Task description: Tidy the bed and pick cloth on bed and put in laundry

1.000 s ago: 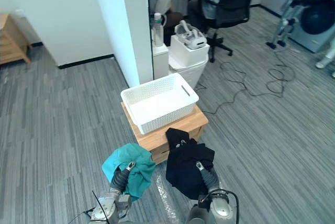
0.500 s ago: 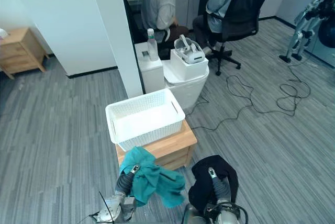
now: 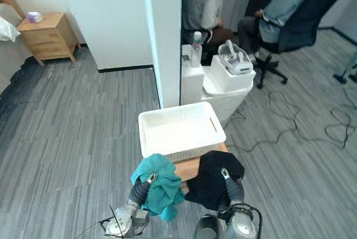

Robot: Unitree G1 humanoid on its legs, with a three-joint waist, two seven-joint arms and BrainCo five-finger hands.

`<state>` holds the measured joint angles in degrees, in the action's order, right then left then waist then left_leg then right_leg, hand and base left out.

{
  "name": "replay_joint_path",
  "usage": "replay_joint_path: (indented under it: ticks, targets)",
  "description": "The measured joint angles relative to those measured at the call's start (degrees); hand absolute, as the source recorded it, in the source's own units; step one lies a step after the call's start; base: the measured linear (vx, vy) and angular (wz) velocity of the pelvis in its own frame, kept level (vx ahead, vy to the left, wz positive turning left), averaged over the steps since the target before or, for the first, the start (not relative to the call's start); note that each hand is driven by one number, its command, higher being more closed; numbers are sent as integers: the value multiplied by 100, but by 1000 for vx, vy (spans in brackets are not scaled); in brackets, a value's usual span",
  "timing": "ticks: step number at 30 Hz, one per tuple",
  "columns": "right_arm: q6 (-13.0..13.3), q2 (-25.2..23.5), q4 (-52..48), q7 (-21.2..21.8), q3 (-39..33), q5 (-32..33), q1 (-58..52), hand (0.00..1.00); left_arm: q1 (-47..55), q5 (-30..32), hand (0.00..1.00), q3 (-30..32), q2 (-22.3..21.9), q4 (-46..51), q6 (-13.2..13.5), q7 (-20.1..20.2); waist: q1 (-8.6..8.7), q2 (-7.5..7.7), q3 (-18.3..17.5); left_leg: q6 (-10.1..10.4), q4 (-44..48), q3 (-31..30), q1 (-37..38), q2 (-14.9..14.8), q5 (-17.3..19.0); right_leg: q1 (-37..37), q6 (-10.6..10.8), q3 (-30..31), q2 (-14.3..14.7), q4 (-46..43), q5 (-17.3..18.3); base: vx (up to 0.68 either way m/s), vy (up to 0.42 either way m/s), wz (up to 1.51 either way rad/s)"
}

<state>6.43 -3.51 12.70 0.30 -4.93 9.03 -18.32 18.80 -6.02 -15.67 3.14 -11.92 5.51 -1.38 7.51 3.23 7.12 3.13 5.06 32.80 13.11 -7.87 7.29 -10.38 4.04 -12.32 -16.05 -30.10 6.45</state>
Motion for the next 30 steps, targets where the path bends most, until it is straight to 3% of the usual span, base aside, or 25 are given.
replay_joint_path:
  ticks: [1, 2, 4, 7, 13, 20, 23, 24, 25, 26, 27, 28, 29, 30]
  targets:
    - [11, -35, -4, 2, 76, -1, -1, 100, -4, -1, 100, 18, 96, -2, 2, -3, 4, 145, -87, 65, 34, -51, -119, 54, 41, -21, -209, 30, 39, 745, -399, 50, -118, 28]
    - [22, -21, 10, -3, 50, -1, -16, 100, -30, 0, 100, 5, 74, -66, -1, -2, 26, 134, -103, 117, 31, -64, -142, 29, 74, 54, -99, 121, 88, 933, -364, 88, -137, 1]
    - [71, -10, 7, -18, -10, -1, 139, 100, -45, 5, 100, -17, -4, -128, 0, 3, -24, -160, -74, 247, 76, 71, -217, -164, 155, 249, 77, 276, 400, 1600, -564, 115, -73, -43]
    - [72, 3, 9, -42, -98, -3, 99, 100, -138, 10, 100, 19, -81, -240, -4, -4, 5, -299, -33, 303, 81, 103, -212, -191, 137, 340, 94, 201, 433, 1755, -574, 31, -3, -9]
    - [70, 81, -185, -57, -138, -15, -13, 100, -196, 0, 100, 263, -167, -247, 6, -10, -38, -183, -64, 377, 39, 115, -194, -282, 144, 872, 274, 144, 641, 2799, -1028, -65, 0, 0]
    - [111, 262, -767, -174, -455, -15, 26, 100, -124, -17, 100, 284, -173, -439, 7, 1, -40, -246, -63, 418, 120, 165, -272, -381, 169, 1023, 229, 142, 808, 3241, -1279, -101, -44, -2]
    - [179, 362, -950, -239, -319, -21, 217, 100, -7, -20, 100, 359, -76, -449, 8, 13, -64, -367, 6, 527, 879, 469, -233, -864, 441, 1071, 130, 383, 1113, 3228, -1169, -48, -111, -54]
    - [234, 367, -970, -248, -161, -21, 295, 100, 58, -24, 100, 466, -51, -514, 5, 20, -59, -363, 69, 399, 1812, 532, -399, -1231, 487, 1171, 53, 517, 1209, 3216, -1146, 12, -126, -60]
    - [268, 402, -989, -237, -64, -21, 306, 100, 100, -62, 100, 482, -49, -591, -1, 21, -53, -413, 131, -185, 2877, 487, -701, -1680, 338, 1306, -52, 544, 1336, 3207, -1091, 17, -171, -51]
    - [279, 404, -1002, -236, -53, -20, 304, 100, 122, -62, 100, 480, -56, -596, -5, 27, -58, -373, 165, -471, 3359, 476, -822, -1878, 162, 1407, -107, 575, 1385, 3188, -1054, 21, -163, -30]
    - [301, 413, -1022, -237, -57, -18, 287, 100, 167, -62, 100, 483, -61, -598, -6, 37, -54, -446, 248, -775, 3902, 360, -955, -2116, -179, 1543, -210, 612, 1420, 3164, -974, 43, -82, -16]
    - [343, 440, -1034, -247, -40, -4, 266, 100, 237, -59, 100, 460, -101, -593, -9, 99, -30, -461, 271, -487, 4321, 149, -1175, -2174, -110, 1618, -351, 649, 1424, 3127, -846, 45, 13, -10]
    - [345, 489, -1035, -255, -74, 2, 273, 100, 236, -59, 100, 447, -135, -571, -8, 147, -29, -504, 278, -375, 4298, 122, -1290, -2077, 24, 1615, -376, 654, 1396, 3122, -824, 73, 45, -5]
    - [343, 594, -1034, -253, -94, 7, 284, 100, 222, -56, 100, 419, -171, -480, -7, 154, -44, -542, 304, -239, 3969, 57, -1485, -1759, 285, 1611, -378, 663, 1320, 3130, -825, 83, 25, -4]
